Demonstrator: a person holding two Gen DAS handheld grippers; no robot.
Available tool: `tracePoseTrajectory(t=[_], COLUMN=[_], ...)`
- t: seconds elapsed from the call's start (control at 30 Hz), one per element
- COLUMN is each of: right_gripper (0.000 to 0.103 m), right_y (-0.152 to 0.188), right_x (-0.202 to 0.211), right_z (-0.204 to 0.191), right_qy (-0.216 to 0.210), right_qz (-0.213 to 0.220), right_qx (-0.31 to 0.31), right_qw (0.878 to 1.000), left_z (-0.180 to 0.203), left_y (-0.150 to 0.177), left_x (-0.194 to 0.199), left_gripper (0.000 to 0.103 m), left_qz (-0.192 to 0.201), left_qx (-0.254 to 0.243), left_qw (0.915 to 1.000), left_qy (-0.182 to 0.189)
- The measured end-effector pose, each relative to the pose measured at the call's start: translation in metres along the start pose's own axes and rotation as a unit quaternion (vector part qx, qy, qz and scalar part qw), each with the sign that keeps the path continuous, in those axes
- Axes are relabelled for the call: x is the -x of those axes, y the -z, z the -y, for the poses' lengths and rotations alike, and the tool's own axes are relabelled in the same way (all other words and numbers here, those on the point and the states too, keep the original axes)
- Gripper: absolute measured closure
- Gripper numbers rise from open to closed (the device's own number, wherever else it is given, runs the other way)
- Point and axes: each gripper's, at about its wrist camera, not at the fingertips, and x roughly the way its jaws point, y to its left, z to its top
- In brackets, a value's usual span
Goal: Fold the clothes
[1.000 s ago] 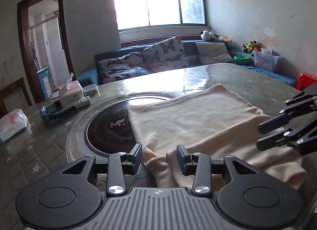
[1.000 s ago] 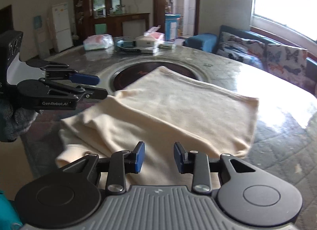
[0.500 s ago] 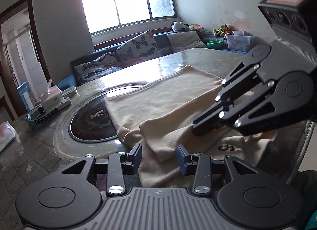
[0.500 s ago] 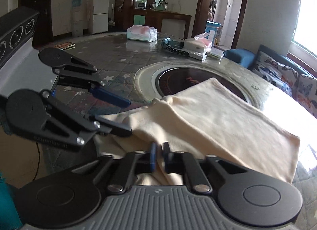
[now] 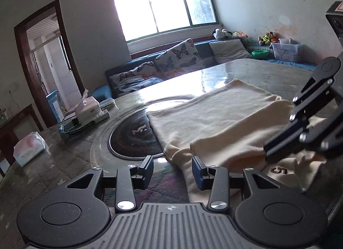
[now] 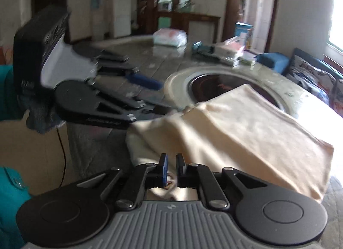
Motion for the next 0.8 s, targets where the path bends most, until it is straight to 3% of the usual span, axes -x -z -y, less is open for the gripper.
tracePoseTrajectory(t=[0.07,0.2,0.33,0.53,0.8], right_gripper=[0.096,0.095,0.095,0.091,0.082], right_y=[0.002,0.014,0.032,0.038,0.021], right_x=[0.003,0.009,0.010,0.019,0.003], right_z=[0.002,0.025,0.038,0.033,0.036], right_qy=[-0.002,0.051,0.068,0.074,0.075], right_qz=[-0.002,-0.018,-0.048,-0.044,-0.013], right_qx=[-0.002,-0.047,-0.074,-0.054,-0.062], right_qw=[1.000,0.997,0.994,0.995,0.995], left_z=[0.000,0.001,0.019,0.042,0.046], left_y=[-0.004,-0.011,-0.017,-0.008,0.002], left_x=[0.001,0.001,-0.010,-0.022,-0.021], left_gripper=[0.060,0.060,0.063,0.071,0.070], left_qz=[0.004,0.013,0.014,-0.007,-0.022], left_qx=[0.009,0.024,0.016,-0.017,-0.025], left_qw=[0.9999,0.9993,0.9981,0.9956,0.9954], left_qy=[0.008,0.025,0.058,0.091,0.090])
